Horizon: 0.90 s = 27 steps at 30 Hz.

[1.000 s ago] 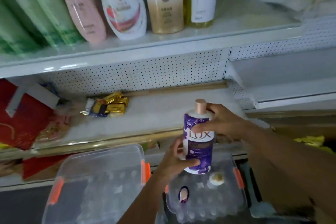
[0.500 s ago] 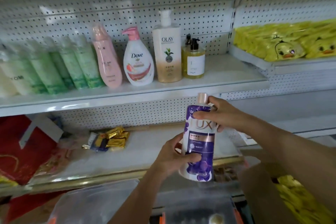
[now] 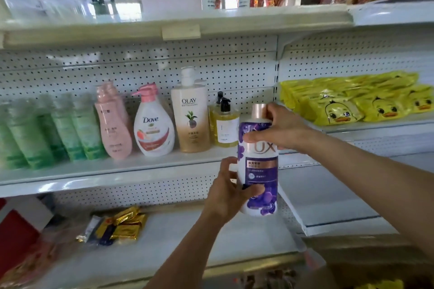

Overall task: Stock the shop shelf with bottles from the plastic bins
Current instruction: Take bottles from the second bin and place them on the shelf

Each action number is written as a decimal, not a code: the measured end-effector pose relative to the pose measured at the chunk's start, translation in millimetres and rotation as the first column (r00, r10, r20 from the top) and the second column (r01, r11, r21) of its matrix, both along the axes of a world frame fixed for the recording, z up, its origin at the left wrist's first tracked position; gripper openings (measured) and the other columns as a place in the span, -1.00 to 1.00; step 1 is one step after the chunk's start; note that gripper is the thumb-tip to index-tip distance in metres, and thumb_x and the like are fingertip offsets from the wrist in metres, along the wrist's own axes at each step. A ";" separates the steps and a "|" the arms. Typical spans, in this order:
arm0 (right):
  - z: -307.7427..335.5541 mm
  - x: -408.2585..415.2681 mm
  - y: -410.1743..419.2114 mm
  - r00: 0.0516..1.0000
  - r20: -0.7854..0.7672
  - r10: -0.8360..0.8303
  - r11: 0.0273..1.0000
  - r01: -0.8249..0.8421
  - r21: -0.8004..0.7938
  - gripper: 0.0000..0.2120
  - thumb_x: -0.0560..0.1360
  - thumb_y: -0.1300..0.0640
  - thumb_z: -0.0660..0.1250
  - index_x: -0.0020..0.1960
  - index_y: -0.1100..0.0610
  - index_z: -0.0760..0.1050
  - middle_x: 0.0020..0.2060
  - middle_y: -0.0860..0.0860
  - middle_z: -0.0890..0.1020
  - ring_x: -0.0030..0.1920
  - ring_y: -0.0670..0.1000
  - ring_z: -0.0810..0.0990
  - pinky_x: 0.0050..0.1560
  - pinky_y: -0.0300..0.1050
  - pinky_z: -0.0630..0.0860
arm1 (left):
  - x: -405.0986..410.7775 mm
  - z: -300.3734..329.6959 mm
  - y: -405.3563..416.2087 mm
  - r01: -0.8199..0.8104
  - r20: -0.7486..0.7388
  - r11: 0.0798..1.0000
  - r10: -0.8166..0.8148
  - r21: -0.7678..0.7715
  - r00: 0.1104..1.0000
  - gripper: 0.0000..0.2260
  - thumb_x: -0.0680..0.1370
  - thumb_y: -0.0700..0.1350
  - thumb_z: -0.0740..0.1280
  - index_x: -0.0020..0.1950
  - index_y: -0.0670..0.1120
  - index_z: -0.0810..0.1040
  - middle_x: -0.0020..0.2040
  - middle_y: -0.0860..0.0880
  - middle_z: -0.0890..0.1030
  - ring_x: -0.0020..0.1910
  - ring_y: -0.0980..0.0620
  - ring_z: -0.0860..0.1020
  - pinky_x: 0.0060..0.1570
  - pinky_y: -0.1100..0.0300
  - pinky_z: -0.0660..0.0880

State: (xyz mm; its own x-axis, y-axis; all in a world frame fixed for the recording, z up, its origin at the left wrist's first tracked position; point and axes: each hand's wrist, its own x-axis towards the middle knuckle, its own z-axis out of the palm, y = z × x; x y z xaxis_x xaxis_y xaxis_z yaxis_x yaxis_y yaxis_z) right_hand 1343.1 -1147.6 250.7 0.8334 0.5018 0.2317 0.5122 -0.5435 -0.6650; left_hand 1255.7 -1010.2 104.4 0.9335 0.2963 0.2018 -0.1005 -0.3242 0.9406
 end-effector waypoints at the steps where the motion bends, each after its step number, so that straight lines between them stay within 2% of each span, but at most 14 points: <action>1: 7.3 8.9 -3.1 1.000 0.018 -0.002 1.000 0.002 0.021 -0.40 0.16 -0.15 0.60 0.04 0.02 0.40 -0.06 -0.06 0.59 -0.09 -0.03 0.61 -0.10 0.02 0.61 | 10.1 6.1 -4.4 -0.009 0.017 1.000 0.009 0.002 1.000 -0.30 0.22 0.18 0.58 0.23 0.21 0.29 0.06 0.07 0.62 0.01 0.05 0.63 0.01 -0.08 0.61; 6: 38.4 51.5 -11.6 0.994 0.111 0.004 0.997 -0.012 0.070 -0.39 0.16 -0.09 0.62 0.04 0.10 0.40 -0.07 -0.02 0.57 -0.06 0.03 0.61 -0.05 0.07 0.60 | 60.0 36.4 -18.0 -0.052 0.098 0.999 0.052 -0.002 0.994 -0.35 0.33 0.06 0.57 0.26 0.14 0.26 0.13 0.03 0.58 0.06 0.02 0.61 0.03 -0.06 0.61; 9: 47.9 72.2 -12.7 0.989 0.147 -0.002 0.996 -0.011 0.086 -0.42 0.20 -0.04 0.62 0.03 0.12 0.38 -0.11 -0.03 0.56 -0.10 0.00 0.59 -0.14 -0.05 0.54 | 88.9 44.9 -19.2 -0.076 0.126 0.997 0.073 0.021 0.989 -0.36 0.35 0.02 0.56 0.27 0.13 0.24 0.12 0.03 0.59 0.01 0.07 0.61 0.03 -0.07 0.61; 11: 49.1 84.9 -12.8 0.988 0.152 -0.006 0.994 -0.010 0.108 -0.43 0.22 -0.02 0.62 0.05 0.13 0.37 -0.12 -0.03 0.55 -0.11 -0.01 0.58 -0.16 -0.07 0.51 | 106.6 48.5 -16.3 -0.111 0.125 0.990 0.100 0.082 0.987 -0.36 0.36 0.05 0.54 0.28 0.15 0.22 0.14 0.03 0.59 0.03 0.04 0.61 0.05 -0.10 0.59; 14: 44.3 104.5 -8.7 0.989 0.145 -0.010 0.992 -0.008 0.123 -0.42 0.25 0.00 0.61 0.08 0.13 0.36 -0.06 0.00 0.57 -0.07 0.03 0.60 -0.08 -0.01 0.56 | 127.8 50.3 -11.2 -0.164 0.112 0.970 0.145 0.181 0.983 -0.37 0.38 0.08 0.51 0.27 0.16 0.19 0.18 0.01 0.57 0.08 -0.03 0.59 0.07 -0.12 0.57; 19: 38.9 130.4 8.9 0.980 0.201 0.004 0.998 -0.018 0.068 -0.42 0.27 -0.06 0.58 0.08 0.09 0.31 0.04 0.04 0.56 0.00 0.09 0.59 0.02 0.11 0.58 | 151.5 44.2 -13.7 -0.184 0.155 0.981 0.172 0.063 0.973 -0.40 0.40 -0.07 0.52 0.31 0.05 0.26 0.18 0.01 0.57 0.12 0.02 0.57 0.12 -0.11 0.56; 22: 39.3 146.3 18.9 0.977 0.213 0.021 0.999 -0.026 0.024 -0.41 0.30 -0.07 0.56 0.13 0.09 0.30 0.09 0.05 0.54 0.04 0.09 0.57 0.05 0.11 0.57 | 154.6 31.7 -19.3 -0.184 0.219 0.980 0.163 0.077 0.962 -0.40 0.43 -0.10 0.48 0.36 0.02 0.24 0.23 0.03 0.53 0.15 0.10 0.55 0.12 0.00 0.56; 25: 39.0 162.6 27.2 0.978 0.208 0.029 0.999 -0.032 0.014 -0.41 0.32 -0.06 0.55 0.14 0.07 0.27 0.12 0.05 0.52 0.05 0.08 0.56 0.02 0.04 0.56 | 156.5 14.1 -22.0 -0.193 0.218 0.973 0.163 0.124 0.962 -0.39 0.47 -0.01 0.40 0.42 0.06 0.17 0.32 0.04 0.43 0.23 0.12 0.48 0.18 -0.01 0.53; 27: 39.1 172.3 32.5 0.980 0.195 0.039 0.999 -0.043 0.018 -0.43 0.34 -0.03 0.55 0.13 0.06 0.25 0.11 0.05 0.51 0.00 0.05 0.53 -0.08 -0.07 0.50 | 161.9 9.0 -21.5 -0.192 0.198 0.968 0.160 0.158 0.967 -0.39 0.50 -0.05 0.38 0.45 0.05 0.15 0.37 0.03 0.37 0.30 0.10 0.40 0.27 -0.01 0.47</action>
